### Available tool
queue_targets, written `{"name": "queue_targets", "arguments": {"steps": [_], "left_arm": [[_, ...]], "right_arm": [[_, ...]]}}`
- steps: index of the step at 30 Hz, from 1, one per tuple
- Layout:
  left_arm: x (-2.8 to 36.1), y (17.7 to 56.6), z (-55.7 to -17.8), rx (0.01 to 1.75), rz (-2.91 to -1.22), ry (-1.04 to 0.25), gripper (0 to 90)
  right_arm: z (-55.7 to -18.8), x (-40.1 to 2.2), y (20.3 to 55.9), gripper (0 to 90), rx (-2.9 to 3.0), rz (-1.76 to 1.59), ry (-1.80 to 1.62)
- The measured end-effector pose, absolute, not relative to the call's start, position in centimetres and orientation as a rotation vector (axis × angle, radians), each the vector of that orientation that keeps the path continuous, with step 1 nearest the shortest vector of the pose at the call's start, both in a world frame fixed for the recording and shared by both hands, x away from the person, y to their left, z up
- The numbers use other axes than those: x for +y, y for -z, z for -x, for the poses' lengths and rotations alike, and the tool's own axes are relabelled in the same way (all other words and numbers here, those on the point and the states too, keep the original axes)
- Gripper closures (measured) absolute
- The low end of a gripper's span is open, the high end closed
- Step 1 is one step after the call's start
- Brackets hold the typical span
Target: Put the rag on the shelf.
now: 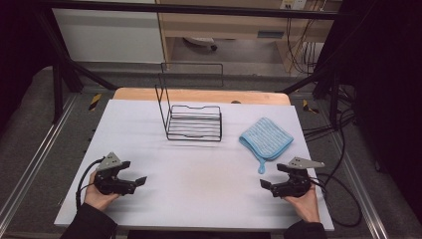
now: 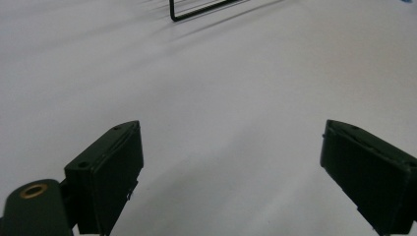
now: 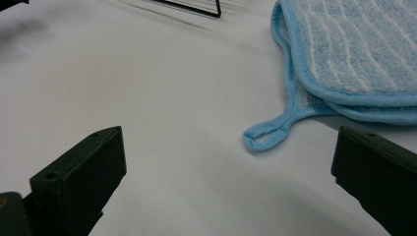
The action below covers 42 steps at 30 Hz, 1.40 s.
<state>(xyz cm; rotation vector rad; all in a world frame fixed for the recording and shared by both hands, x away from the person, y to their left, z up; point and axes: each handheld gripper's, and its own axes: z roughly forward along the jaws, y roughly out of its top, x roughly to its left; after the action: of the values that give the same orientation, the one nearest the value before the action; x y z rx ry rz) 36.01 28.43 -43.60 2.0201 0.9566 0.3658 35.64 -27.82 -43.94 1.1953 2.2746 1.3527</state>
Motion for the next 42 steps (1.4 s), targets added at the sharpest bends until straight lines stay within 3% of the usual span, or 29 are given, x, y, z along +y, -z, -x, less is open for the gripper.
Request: {"name": "queue_targets", "arguments": {"steps": [15,29,34,42], "left_arm": [[28.7,43.7,-36.0,0.959,-2.025,-0.371,9.1],[28.4,43.9,-36.0,0.964,-2.046,-0.376,9.5],[28.4,43.9,-36.0,0.966,-2.052,-0.383,9.5],[28.3,43.9,-36.1,0.969,-2.057,-0.384,9.8]], "right_arm": [[-35.8,-27.3,43.8,5.6,2.231,-1.229,-1.296],[-38.2,-25.8,44.8,48.1,2.217,-1.315,-1.163],[-38.8,-25.5,45.3,57.0,2.21,-1.34,-1.09],[-39.4,-25.4,45.5,63.1,2.174,-1.351,-1.088]]}}
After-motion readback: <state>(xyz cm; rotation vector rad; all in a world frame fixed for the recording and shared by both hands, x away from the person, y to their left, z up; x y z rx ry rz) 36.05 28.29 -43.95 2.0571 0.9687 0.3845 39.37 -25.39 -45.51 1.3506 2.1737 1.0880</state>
